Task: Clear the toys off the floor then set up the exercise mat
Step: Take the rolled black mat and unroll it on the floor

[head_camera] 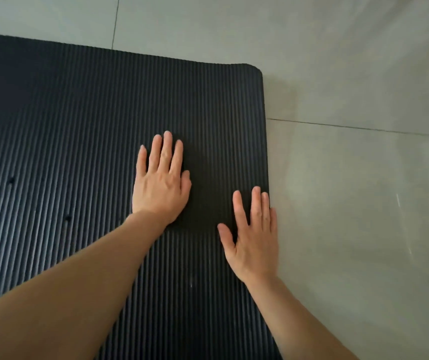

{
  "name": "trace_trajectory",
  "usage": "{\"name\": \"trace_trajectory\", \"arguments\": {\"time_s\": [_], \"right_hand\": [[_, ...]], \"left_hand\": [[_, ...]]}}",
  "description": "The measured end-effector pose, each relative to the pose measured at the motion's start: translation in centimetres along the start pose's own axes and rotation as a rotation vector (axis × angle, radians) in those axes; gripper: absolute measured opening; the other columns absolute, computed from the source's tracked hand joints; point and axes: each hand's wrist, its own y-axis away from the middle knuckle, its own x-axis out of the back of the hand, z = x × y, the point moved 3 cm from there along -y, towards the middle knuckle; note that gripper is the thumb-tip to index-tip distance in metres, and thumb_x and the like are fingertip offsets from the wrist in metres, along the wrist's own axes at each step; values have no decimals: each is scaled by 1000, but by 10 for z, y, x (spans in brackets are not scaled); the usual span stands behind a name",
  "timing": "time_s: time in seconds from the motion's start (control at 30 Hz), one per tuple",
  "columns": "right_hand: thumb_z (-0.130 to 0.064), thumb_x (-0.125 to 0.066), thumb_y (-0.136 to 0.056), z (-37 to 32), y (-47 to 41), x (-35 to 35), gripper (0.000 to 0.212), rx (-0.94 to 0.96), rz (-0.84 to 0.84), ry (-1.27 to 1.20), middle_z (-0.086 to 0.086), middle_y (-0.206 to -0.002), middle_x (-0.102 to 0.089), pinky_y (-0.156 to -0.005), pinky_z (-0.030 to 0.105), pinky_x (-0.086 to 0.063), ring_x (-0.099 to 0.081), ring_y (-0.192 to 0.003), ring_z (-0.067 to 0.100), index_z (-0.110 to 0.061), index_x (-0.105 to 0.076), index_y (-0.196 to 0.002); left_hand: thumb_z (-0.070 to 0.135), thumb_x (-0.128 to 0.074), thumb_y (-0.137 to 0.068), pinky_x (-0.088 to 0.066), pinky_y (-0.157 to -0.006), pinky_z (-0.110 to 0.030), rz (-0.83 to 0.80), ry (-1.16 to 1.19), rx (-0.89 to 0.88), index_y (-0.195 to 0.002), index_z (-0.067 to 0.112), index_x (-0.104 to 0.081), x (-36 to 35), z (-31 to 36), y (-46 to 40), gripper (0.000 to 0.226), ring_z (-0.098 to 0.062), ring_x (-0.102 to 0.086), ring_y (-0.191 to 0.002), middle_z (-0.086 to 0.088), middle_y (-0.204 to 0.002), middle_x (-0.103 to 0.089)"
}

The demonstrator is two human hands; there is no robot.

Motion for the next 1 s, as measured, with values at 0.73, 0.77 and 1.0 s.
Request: {"name": "trace_trajectory", "arguments": {"time_s": [0.73, 0.77, 1.0], "right_hand": [[-50, -27, -91, 7, 149, -25, 60, -33, 84, -105, 11, -154, -23, -113, 43, -21, -17, -143, 27, -24, -29, -145], [-49, -26, -91, 7, 152, -26, 60, -30, 98, -114, 10, -155, -22, -113, 43, -20, -16, -144, 26, -24, -28, -145], [-52, -16, -90, 7, 153, -28, 63, -15, 114, -151, 7, -158, -7, -116, 39, -4, 0, -146, 22, -27, -15, -149]], "left_hand": [[45, -20, -86, 6, -115, -40, 66, 13, -24, -147, 11, -23, -27, 17, 182, 69, -22, -6, -146, -6, -157, -14], [44, -21, -88, 6, -115, -41, 70, 17, -24, -148, 12, -20, -28, 18, 185, 68, -21, -3, -146, -5, -158, -10], [42, -29, -94, 4, -118, -42, 100, 30, -22, -149, 16, -13, -29, 17, 187, 63, -18, 5, -146, -2, -159, -2]]}}
